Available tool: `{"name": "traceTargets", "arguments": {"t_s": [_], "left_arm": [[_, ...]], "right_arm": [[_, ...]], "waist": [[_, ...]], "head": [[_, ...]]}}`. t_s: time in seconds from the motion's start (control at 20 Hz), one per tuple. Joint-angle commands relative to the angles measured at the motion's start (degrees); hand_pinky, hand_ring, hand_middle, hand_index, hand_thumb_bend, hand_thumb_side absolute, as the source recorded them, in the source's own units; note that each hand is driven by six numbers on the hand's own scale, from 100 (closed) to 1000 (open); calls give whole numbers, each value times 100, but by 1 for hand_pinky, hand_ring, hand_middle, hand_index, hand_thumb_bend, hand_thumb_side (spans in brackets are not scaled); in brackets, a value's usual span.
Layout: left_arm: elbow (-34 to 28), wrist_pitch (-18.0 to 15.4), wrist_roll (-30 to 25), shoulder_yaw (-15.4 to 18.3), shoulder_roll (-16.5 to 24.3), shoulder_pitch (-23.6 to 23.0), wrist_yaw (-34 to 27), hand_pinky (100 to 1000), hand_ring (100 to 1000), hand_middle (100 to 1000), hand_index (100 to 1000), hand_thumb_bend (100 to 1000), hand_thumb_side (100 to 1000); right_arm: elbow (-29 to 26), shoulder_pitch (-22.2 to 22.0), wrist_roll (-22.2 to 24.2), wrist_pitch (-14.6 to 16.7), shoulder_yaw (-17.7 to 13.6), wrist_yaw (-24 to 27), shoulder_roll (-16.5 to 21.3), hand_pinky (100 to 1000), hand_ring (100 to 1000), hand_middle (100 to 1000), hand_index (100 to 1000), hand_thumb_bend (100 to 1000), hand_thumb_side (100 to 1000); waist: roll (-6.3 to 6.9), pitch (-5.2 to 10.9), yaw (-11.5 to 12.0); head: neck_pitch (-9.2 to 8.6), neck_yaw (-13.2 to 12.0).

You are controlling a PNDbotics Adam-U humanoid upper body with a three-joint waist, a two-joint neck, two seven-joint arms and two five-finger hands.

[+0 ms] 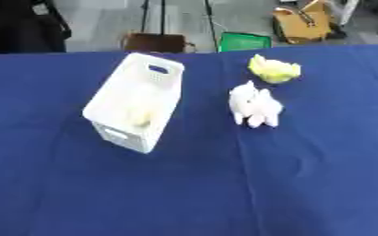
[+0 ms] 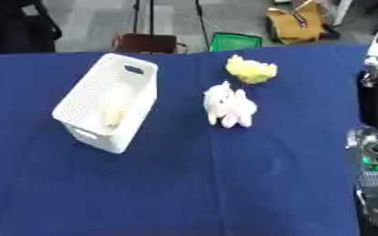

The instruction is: Pick up objects on the table and place them in the box.

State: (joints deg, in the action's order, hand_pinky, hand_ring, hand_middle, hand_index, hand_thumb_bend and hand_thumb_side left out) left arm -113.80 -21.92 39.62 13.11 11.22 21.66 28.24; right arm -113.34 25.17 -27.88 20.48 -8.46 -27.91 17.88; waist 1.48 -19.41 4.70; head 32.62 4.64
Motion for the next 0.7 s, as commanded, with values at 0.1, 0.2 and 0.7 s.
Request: {"name": "traceTargets", "arguments": {"t_s": [0.1, 0.2, 0.7], "left_arm": [[-79, -5, 10, 47, 138, 32, 4, 730, 703, 712, 707, 100, 523], [-79, -5, 8, 46, 142, 34, 2, 730, 703, 712, 707, 100, 523], [-79, -11, -5, 37, 147, 45, -8, 730, 703, 711, 707, 100, 523]], "right_arm": [[-125, 43, 3, 6, -42, -16, 67, 801, 734, 582, 723, 100, 797], [-125, 46, 6, 7, -41, -17, 72, 801, 734, 582, 723, 100, 797], [-125, 58, 20, 6, -30, -17, 89, 801, 733, 582, 723, 100, 797]], "waist": [[-5, 115, 4], [0, 115, 7], [11, 100, -12]], "head": [[-67, -10], [-62, -13], [-31, -11]]}}
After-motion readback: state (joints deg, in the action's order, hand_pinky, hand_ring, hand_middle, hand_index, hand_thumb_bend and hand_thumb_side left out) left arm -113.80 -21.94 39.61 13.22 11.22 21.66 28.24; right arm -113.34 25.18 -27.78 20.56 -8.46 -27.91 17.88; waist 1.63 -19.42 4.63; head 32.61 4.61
